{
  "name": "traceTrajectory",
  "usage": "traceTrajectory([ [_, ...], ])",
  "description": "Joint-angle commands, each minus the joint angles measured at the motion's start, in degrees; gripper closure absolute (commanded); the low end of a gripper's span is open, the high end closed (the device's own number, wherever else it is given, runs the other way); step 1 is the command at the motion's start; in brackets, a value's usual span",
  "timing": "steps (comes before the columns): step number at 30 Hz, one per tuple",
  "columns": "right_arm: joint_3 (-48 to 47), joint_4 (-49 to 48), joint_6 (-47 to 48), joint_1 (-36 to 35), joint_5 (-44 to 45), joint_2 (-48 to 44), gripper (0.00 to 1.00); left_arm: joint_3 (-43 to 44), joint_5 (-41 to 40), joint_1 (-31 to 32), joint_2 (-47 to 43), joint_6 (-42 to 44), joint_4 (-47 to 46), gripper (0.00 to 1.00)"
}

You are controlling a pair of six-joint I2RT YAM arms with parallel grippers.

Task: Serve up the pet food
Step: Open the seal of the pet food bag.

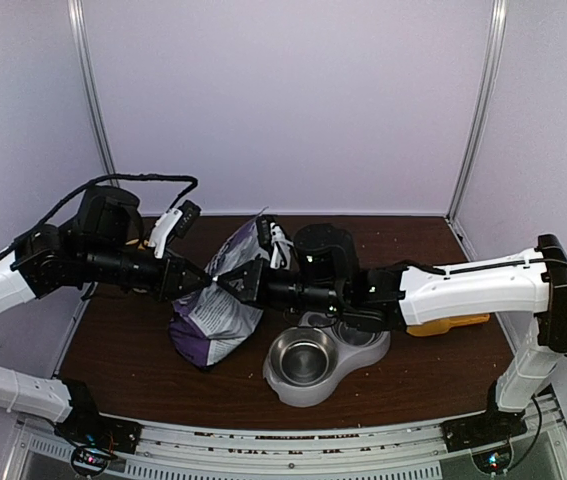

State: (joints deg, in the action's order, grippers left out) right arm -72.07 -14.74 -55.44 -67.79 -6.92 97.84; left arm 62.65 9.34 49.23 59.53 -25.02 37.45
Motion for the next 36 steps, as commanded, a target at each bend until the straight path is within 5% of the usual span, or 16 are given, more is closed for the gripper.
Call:
traceTrajectory([
  [1,-0.3,1.8,1.0,-0.1,0.3,1.5,1.00,2.0,-0.3,-0.7,2.3,1.3,-1.0,0.90],
  [15,-0.3,-0.2,1.8,-0.1,-0.6,1.5,1.00,4.3,-5.9,-0.7,5.0,1.8,5.0,0.83],
  [24,-1.7,-0.6,2.6,-0.1,-0.9,2.8,1.00,6.0,-7.4,-0.7,6.9,3.1,8.5,1.00],
  [32,-1.7,-1.2,1.7,0.6,-0.5,1.6,1.00,4.9,-9.0,-0.7,4.5,1.7,6.9,1.00],
  [36,-0.6,-2.5,1.1,1.5,-0.8,0.3,0.82,3.3,-7.8,-0.7,2.3,0.4,3.8,1.00],
])
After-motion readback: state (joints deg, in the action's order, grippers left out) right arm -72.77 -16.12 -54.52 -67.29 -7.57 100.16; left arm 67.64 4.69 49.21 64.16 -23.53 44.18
